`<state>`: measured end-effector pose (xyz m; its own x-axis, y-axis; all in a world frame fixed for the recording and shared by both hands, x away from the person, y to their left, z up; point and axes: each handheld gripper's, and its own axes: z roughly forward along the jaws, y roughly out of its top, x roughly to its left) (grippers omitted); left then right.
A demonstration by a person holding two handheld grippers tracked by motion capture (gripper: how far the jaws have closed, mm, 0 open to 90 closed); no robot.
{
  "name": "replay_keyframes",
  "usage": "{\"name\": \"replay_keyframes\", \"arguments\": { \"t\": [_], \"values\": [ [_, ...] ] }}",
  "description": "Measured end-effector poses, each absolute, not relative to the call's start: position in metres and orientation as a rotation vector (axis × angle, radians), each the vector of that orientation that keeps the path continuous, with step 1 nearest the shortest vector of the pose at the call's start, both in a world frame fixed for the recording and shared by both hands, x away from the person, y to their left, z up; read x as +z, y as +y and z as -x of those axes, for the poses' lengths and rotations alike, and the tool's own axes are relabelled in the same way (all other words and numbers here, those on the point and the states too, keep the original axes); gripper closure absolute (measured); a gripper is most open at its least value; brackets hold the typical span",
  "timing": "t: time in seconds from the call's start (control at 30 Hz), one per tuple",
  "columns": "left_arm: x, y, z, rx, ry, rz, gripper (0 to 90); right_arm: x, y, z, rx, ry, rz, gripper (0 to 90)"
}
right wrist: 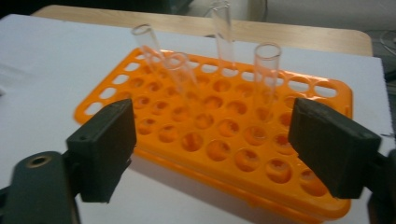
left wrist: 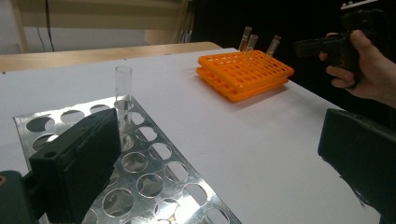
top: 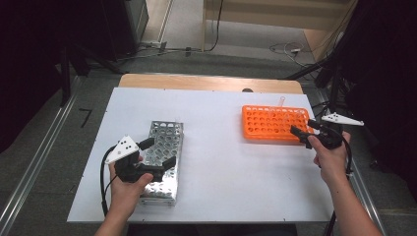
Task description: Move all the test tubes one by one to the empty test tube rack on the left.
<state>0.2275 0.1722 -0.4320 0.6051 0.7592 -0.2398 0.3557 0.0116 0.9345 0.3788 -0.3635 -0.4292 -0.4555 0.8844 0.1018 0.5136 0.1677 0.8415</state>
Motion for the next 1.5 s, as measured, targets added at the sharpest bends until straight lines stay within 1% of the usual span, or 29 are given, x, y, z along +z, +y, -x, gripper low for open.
{"name": "replay_keyframes", "arguments": {
  "t": [0.07, 0.13, 0.3, 0.47, 0.7, 0.77, 1.03, 1.13, 1.33, 1.5],
  "values": [
    [-0.432, 0.173, -0.228, 0.405, 0.960, -1.591, 0.0, -0.431, -0.364, -0.386, 1.182, 2.023, -1.350, 23.5],
    [-0.433, 0.173, -0.228, 0.404, 0.958, -1.588, 0.0, -0.433, -0.365, -0.394, 1.167, 2.006, -1.380, 30.1],
    [-0.432, 0.174, -0.228, 0.403, 0.960, -1.588, 0.0, -0.443, -0.367, -0.412, 1.119, 1.983, -1.431, 41.7],
    [-0.433, 0.175, -0.228, 0.400, 0.966, -1.584, 0.0, -0.450, -0.368, -0.424, 1.104, 1.987, -1.437, 51.5],
    [-0.436, 0.173, -0.229, 0.387, 0.965, -1.590, 0.0, -0.456, -0.363, -0.432, 1.104, 2.012, -1.413, 62.4],
    [-0.436, 0.172, -0.229, 0.385, 0.962, -1.593, 0.0, -0.459, -0.361, -0.433, 1.090, 2.026, -1.404, 67.0],
    [-0.436, 0.172, -0.230, 0.379, 0.968, -1.589, 0.0, -0.464, -0.358, -0.437, 1.070, 2.000, -1.390, 70.9],
    [-0.436, 0.172, -0.230, 0.379, 0.967, -1.590, 0.0, -0.465, -0.358, -0.438, 1.070, 1.985, -1.388, 73.7],
    [-0.436, 0.172, -0.229, 0.385, 0.964, -1.591, 0.0, -0.464, -0.361, -0.438, 1.100, 1.976, -1.398, 74.0],
    [-0.436, 0.173, -0.230, 0.384, 0.967, -1.589, 0.0, -0.455, -0.364, -0.435, 1.141, 1.938, -1.385, 74.1]
  ]
}}
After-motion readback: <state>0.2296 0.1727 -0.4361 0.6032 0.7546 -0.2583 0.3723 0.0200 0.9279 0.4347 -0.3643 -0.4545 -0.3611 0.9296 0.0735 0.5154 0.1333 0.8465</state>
